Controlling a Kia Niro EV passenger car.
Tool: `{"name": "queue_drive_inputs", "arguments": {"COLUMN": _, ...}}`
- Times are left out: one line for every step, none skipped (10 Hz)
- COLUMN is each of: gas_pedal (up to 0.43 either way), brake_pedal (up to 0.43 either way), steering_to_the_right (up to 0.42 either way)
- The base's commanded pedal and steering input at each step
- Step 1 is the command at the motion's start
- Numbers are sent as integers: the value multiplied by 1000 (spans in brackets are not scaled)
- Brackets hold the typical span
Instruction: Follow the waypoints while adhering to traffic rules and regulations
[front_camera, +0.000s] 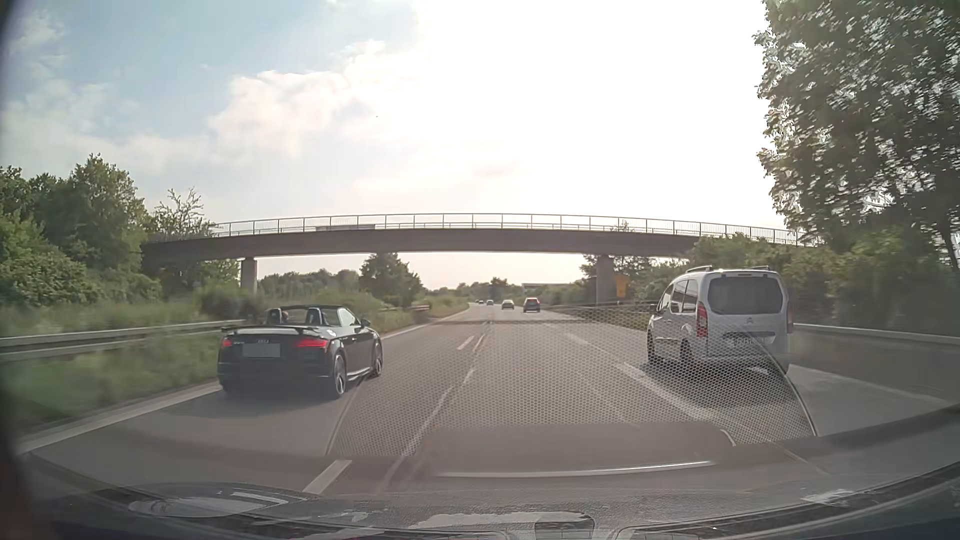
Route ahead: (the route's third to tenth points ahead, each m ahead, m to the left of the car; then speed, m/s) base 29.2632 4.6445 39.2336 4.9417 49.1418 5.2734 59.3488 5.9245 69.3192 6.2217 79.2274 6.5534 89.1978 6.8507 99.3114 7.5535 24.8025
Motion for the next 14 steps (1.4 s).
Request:
{"name": "queue_drive_inputs", "arguments": {"gas_pedal": 331, "brake_pedal": 0, "steering_to_the_right": -5}}
{"name": "queue_drive_inputs", "arguments": {"gas_pedal": 331, "brake_pedal": 0, "steering_to_the_right": -5}}
{"name": "queue_drive_inputs", "arguments": {"gas_pedal": 331, "brake_pedal": 0, "steering_to_the_right": -5}}
{"name": "queue_drive_inputs", "arguments": {"gas_pedal": 331, "brake_pedal": 0, "steering_to_the_right": -5}}
{"name": "queue_drive_inputs", "arguments": {"gas_pedal": 331, "brake_pedal": 0, "steering_to_the_right": -5}}
{"name": "queue_drive_inputs", "arguments": {"gas_pedal": 331, "brake_pedal": 0, "steering_to_the_right": -5}}
{"name": "queue_drive_inputs", "arguments": {"gas_pedal": 331, "brake_pedal": 0, "steering_to_the_right": -5}}
{"name": "queue_drive_inputs", "arguments": {"gas_pedal": 331, "brake_pedal": 0, "steering_to_the_right": -5}}
{"name": "queue_drive_inputs", "arguments": {"gas_pedal": 331, "brake_pedal": 0, "steering_to_the_right": -5}}
{"name": "queue_drive_inputs", "arguments": {"gas_pedal": 331, "brake_pedal": 0, "steering_to_the_right": -5}}
{"name": "queue_drive_inputs", "arguments": {"gas_pedal": 331, "brake_pedal": 0, "steering_to_the_right": -7}}
{"name": "queue_drive_inputs", "arguments": {"gas_pedal": 331, "brake_pedal": 0, "steering_to_the_right": -9}}
{"name": "queue_drive_inputs", "arguments": {"gas_pedal": 331, "brake_pedal": 0, "steering_to_the_right": -9}}
{"name": "queue_drive_inputs", "arguments": {"gas_pedal": 331, "brake_pedal": 0, "steering_to_the_right": -11}}
